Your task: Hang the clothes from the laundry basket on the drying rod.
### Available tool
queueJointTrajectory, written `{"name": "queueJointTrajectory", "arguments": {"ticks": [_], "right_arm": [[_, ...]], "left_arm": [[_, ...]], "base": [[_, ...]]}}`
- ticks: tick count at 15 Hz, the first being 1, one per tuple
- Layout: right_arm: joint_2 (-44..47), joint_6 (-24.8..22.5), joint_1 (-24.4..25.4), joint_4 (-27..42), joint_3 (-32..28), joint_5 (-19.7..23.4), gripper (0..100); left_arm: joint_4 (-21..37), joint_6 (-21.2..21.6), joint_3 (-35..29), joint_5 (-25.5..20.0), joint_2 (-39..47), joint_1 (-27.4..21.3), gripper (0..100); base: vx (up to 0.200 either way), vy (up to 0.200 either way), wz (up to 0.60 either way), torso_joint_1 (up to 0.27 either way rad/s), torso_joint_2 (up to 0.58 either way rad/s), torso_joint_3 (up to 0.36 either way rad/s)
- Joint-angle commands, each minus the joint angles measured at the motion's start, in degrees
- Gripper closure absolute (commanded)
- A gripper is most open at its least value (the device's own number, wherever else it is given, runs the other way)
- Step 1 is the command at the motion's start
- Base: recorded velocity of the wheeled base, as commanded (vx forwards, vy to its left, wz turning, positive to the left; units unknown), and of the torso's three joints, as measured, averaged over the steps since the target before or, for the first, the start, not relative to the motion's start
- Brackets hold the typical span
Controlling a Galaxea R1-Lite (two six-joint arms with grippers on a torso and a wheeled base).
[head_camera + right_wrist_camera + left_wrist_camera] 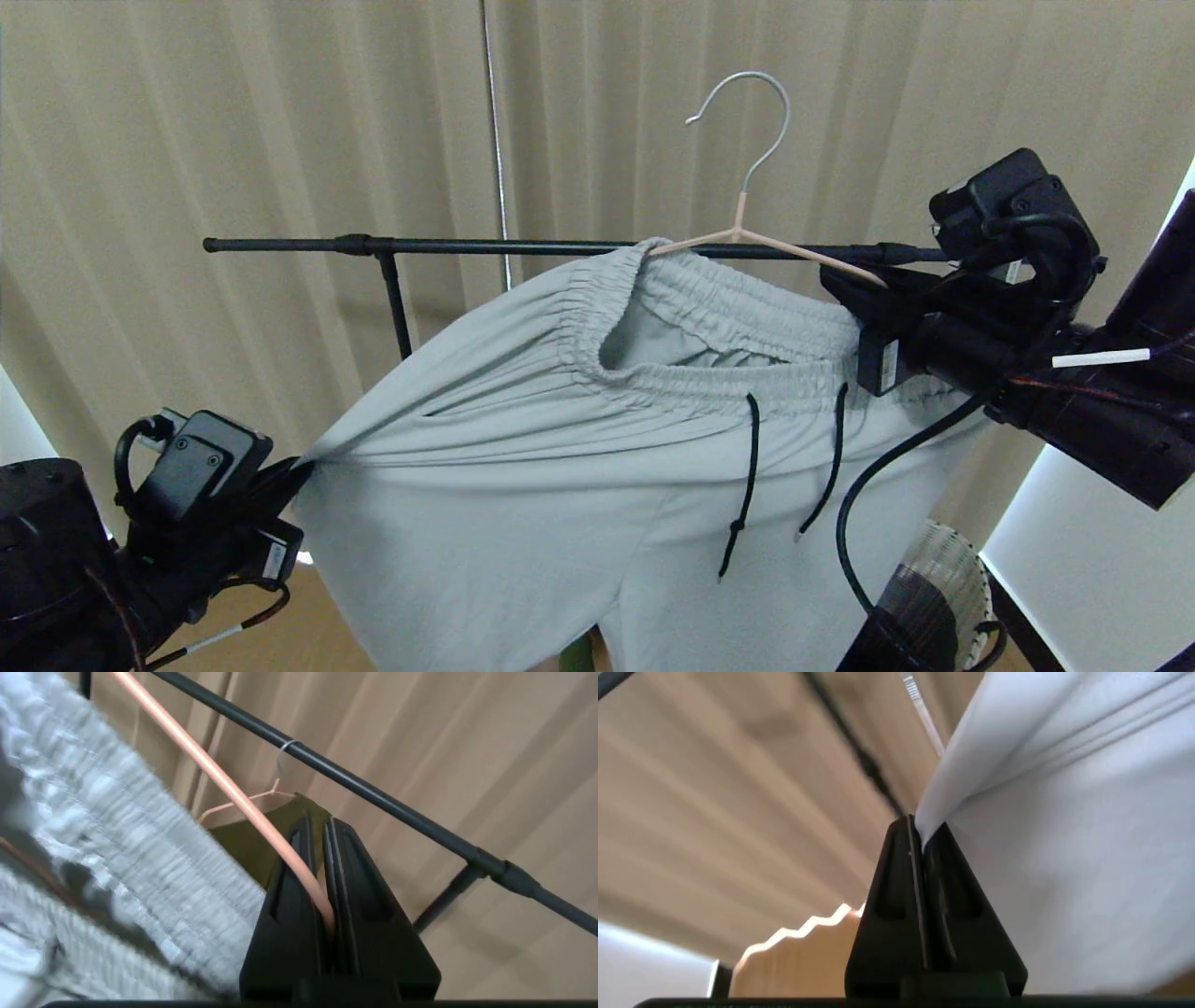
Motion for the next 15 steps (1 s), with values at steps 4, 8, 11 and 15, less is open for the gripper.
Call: {"name": "queueJointTrajectory", "arguments": {"ticks": [4,8,11,15], "right_arm": [[-0.18,-0.69,-1.89,0.00,0.70,-0.13,100],[0.08,-0.78,-1.89,-0.18,1.14,-0.13,100],[-0.10,-0.78,-1.89,-0.09,1.23,-0.13,100],[-1.59,-2.71,-5.05,0.70,4.22,-1.27,100]], "left_arm": [[-0.02,1.55,0.15,0.10,0.18,4.18,100],[-0.11,1.37,-0.03,0.01,-0.17,2.60,100],[-0.02,1.20,0.41,-3.41,-1.84,0.58,0],[-0.11,0.32,-0.03,-8.16,-3.78,0.14,0]], "base": [[0.000,0.000,0.00,0.000,0.00,0.000],[0.000,0.000,0.00,0.000,0.00,0.000],[0.000,0.000,0.00,0.000,0.00,0.000],[0.000,0.000,0.00,0.000,0.00,0.000]]}}
